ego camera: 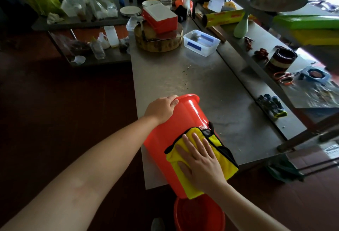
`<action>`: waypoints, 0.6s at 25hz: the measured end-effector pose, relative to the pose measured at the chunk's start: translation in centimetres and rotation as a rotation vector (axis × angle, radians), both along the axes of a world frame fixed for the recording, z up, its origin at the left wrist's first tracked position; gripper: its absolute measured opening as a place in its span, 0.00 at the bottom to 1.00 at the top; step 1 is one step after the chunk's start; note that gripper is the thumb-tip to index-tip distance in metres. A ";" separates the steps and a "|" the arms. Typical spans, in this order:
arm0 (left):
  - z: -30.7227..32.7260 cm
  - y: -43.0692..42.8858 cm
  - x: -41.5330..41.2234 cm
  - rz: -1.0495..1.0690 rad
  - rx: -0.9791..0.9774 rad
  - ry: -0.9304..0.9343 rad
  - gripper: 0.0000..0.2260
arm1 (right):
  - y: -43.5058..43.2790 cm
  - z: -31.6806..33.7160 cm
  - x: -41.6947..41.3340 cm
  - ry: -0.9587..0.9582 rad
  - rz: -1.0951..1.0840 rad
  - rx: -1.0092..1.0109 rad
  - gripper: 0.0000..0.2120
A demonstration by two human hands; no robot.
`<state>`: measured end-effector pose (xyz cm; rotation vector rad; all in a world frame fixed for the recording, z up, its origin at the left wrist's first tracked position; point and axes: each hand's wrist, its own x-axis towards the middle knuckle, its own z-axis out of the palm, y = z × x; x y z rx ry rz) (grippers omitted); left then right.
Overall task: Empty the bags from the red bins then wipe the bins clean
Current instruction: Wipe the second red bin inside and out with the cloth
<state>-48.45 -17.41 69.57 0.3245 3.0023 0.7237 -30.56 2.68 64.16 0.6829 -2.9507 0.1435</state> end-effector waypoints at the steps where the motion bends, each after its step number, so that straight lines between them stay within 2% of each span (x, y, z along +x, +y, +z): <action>1: 0.0 0.1 0.0 0.000 0.006 -0.002 0.22 | 0.7 -0.1 0.4 -0.001 -0.004 -0.002 0.26; 8: -0.1 -0.1 -0.1 0.003 0.026 -0.010 0.22 | 1.4 0.1 0.1 -0.070 -0.059 0.012 0.29; 15: -0.4 -1.4 -0.2 0.030 0.161 -0.112 0.21 | -3.4 2.8 -7.1 -0.118 -0.051 -0.014 0.30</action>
